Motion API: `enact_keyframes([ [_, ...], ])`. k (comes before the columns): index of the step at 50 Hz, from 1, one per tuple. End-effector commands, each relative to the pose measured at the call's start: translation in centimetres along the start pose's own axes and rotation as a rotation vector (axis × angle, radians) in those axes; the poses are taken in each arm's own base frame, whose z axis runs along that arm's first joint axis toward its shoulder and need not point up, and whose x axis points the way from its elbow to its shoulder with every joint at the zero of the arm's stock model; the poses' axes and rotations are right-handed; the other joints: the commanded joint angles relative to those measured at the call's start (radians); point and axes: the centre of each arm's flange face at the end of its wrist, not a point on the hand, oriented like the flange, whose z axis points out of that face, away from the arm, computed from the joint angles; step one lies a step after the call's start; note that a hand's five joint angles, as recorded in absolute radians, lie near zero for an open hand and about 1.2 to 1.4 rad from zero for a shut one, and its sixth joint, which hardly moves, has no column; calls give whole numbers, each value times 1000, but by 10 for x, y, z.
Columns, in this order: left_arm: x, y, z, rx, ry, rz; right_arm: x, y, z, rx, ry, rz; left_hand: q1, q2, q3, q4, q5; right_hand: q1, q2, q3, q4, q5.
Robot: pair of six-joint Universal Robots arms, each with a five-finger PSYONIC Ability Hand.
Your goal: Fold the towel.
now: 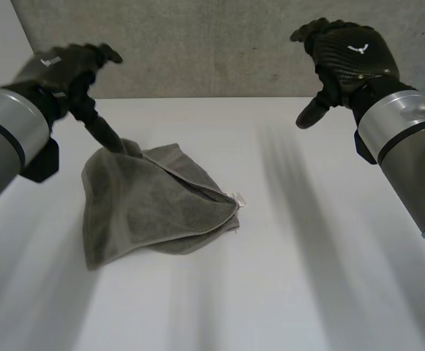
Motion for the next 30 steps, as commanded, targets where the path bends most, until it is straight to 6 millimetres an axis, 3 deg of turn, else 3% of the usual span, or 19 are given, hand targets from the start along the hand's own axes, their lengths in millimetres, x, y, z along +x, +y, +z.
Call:
enact_keyframes([
  [1, 9, 54, -10, -164, 53, 98, -19, 27, 2, -57, -185, -228, -93, -78, -69, -85, -215, -61, -73, -72, -81, -58],
  [2, 9, 54, -10, -165, 53, 98, -19, 28, 2, -57, -185, -228, -93, -78, -69, -85, -215, -61, -73, -72, -81, -58],
  [3, 8, 68, -12, -201, 55, 121, -26, 36, 2, -70, -236, -290, -93, -78, -69, -85, -215, -61, -73, -72, -81, -58],
  [4, 8, 68, -12, -201, 55, 122, -32, 46, 1, -91, -288, -344, -93, -78, -69, -85, -215, -61, -73, -72, -81, -58],
  [6, 7, 95, -14, -258, 61, 159, -36, 57, 0, -117, -334, -389, -93, -78, -69, -85, -215, -61, -73, -72, -81, -58],
  [7, 7, 95, -14, -259, 61, 159, -36, 57, 0, -117, -334, -390, -93, -78, -69, -85, -215, -61, -73, -72, -81, -58],
  [9, 7, 124, -12, -305, 67, 182, -44, 86, 2, -187, -416, -444, -84, -69, -60, -77, -207, -61, -73, -72, -81, -58],
  [10, 7, 124, -12, -306, 67, 182, -44, 86, 2, -187, -416, -444, -84, -69, -60, -77, -206, -61, -73, -72, -81, -58],
  [12, 6, 141, -9, -312, 64, 189, -54, 110, 2, -233, -479, -475, -67, -51, -42, -59, -189, -61, -73, -72, -81, -58],
  [15, 6, 148, -7, -310, 64, 190, -60, 119, 3, -249, -499, -478, -55, -40, -31, -47, -177, -61, -73, -72, -81, -58],
  [20, 5, 168, 5, -303, 55, 190, -80, 153, 8, -298, -559, -460, -34, -19, -10, -27, -157, 46, 34, 35, 26, 49],
  [30, 5, 193, 25, -336, 55, 192, -108, 187, 15, -307, -626, -454, 36, 51, 60, 44, -86, 205, 193, 193, 184, 207],
])
